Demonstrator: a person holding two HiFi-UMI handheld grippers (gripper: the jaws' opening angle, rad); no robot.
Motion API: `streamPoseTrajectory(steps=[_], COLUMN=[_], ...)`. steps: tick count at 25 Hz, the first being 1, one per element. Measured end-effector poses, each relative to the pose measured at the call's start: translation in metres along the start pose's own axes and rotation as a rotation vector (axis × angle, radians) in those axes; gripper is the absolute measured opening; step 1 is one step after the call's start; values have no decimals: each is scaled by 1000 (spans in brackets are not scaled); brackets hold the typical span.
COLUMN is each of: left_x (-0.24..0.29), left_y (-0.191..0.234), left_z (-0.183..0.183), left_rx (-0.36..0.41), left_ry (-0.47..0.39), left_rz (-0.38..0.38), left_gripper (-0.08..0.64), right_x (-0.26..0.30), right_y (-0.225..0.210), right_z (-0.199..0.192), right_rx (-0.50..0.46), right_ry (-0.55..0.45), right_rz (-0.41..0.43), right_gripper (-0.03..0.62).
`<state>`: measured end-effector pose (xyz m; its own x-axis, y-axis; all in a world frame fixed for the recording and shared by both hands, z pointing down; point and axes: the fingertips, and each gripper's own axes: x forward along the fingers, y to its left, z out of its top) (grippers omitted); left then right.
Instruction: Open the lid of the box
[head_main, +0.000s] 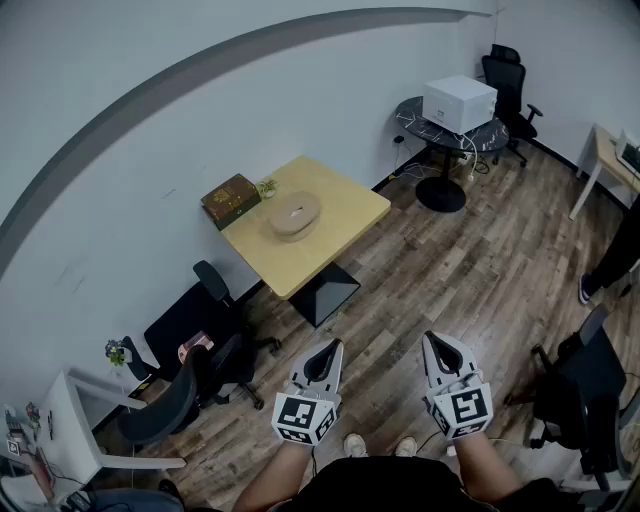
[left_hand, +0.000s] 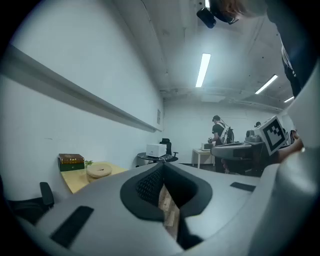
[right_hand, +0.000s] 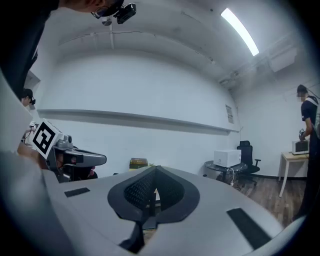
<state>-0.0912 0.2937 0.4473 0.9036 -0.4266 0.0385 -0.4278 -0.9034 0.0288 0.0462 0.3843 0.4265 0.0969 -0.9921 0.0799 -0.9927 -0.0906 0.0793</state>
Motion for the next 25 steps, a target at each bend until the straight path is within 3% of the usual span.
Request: streamPoseTrajectory(steps=[9,17,20,25], left_x=[-16,-31,-39,-41], left_y=[-12,-9,-3,8], left_z=[2,-5,-8,-9], left_rx=[-26,-32,-35,-26], left_ry=[-3,-27,-21,-18], left_rz=[-34,-108,-119,-132], left_gripper=[20,20,20,20], right_x=[-12,-1,0,10], right_y=[21,53,59,60], right_z=[5,-8,-6,-6], right_rx=[-30,-41,-28,-27], right_ry=[6,46,34,33], right_rz=[13,44,20,-5], right_gripper=[18,23,78,229])
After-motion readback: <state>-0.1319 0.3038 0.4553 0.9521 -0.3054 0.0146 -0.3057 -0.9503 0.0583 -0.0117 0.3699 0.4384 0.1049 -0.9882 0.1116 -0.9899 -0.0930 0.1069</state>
